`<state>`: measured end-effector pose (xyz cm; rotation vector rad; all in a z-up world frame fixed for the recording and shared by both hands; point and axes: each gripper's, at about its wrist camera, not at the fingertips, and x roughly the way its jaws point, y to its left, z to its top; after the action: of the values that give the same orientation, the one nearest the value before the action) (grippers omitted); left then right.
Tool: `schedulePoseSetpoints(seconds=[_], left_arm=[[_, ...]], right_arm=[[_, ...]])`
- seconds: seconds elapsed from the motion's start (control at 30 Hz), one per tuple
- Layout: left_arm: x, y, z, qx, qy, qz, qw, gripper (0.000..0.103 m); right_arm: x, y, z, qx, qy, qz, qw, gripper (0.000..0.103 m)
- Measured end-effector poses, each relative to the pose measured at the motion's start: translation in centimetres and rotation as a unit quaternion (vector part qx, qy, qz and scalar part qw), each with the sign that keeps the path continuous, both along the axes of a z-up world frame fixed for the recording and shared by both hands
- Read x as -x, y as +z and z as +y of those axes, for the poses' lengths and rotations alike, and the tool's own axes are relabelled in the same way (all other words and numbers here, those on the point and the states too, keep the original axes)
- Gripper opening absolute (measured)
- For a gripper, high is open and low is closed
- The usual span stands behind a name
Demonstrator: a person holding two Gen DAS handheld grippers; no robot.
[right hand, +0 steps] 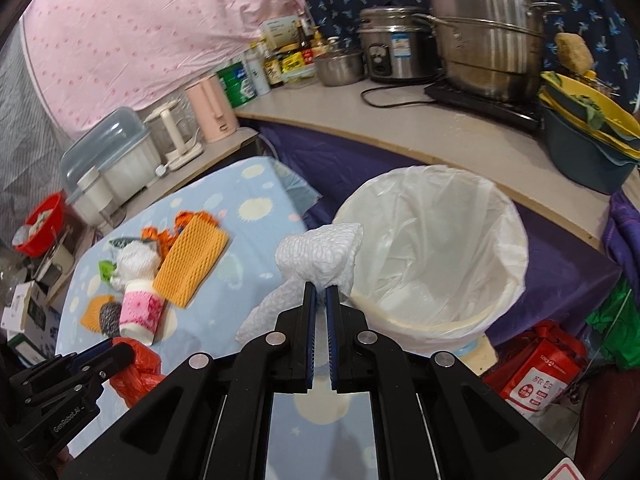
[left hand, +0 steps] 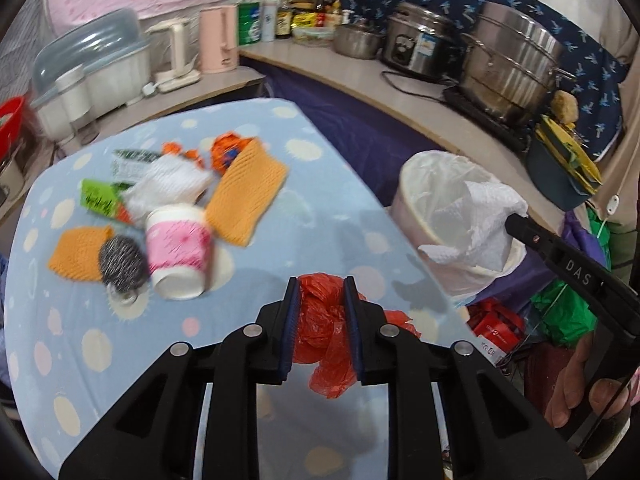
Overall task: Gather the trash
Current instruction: 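Carry the red bag and white tissue with both tools over the white trash bin, then open both tools to drop the red bag and tissue into the bin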
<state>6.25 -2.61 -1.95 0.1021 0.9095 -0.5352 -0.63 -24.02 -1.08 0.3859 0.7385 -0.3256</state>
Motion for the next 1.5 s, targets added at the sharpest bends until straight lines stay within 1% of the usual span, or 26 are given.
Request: schedulePoseSetpoints(seconds=[0.33, 0.5, 0.63, 0.83, 0.97, 1.07, 1.27, 1.47, 1.5], left_arm=[[-0.6, 2.7, -6.4, 0.027, -0.062, -0.029, 0.9973, 0.021], [-1.2, 3.5, -10.1, 0.036, -0.091, -0.04, 0.9944, 0.021], [-1.7, 3.8, -12.8, 0.042, -0.109, -0.05, 0.9919, 0.021], [-2.8, 3.2, -16.1, 0.045, -0.124, -0.052, 0.9899, 0.021], [-3.6, 2.0, -18.0, 0.036, -0.127, -0.043, 0.9903, 0.021], [-3.7, 1.4, -19.1, 0.029, -0.131, -0.044, 0.99, 0.021], [-4.1, 0.3, -19.9, 0.026, -0.132, -0.036, 0.9903, 0.021], [-4.2, 0.0, -20.4, 0.027, -0.13, -0.036, 0.9905, 0.023], [-4.2, 0.0, -20.5, 0.028, -0.13, -0.035, 0.9906, 0.023]], right_arm=[[1.4, 1.3, -6.5, 0.012, -0.074, -0.022, 0.997, 0.005], [1.0, 0.9, -9.9, 0.014, -0.102, -0.017, 0.995, 0.005], [0.6, 0.1, -11.4, 0.016, -0.111, -0.007, 0.994, 0.005], [-0.2, -1.7, -13.1, 0.0, -0.119, 0.004, 0.993, 0.005], [-0.7, -2.5, -13.7, -0.005, -0.123, 0.01, 0.992, 0.005], [-1.0, -3.0, -14.0, -0.007, -0.124, 0.014, 0.992, 0.005], [-1.7, -3.7, -14.4, -0.01, -0.121, 0.021, 0.992, 0.006], [-2.1, -3.8, -14.6, -0.011, -0.122, 0.018, 0.992, 0.01], [-2.1, -3.8, -14.7, -0.013, -0.123, 0.017, 0.992, 0.012]])
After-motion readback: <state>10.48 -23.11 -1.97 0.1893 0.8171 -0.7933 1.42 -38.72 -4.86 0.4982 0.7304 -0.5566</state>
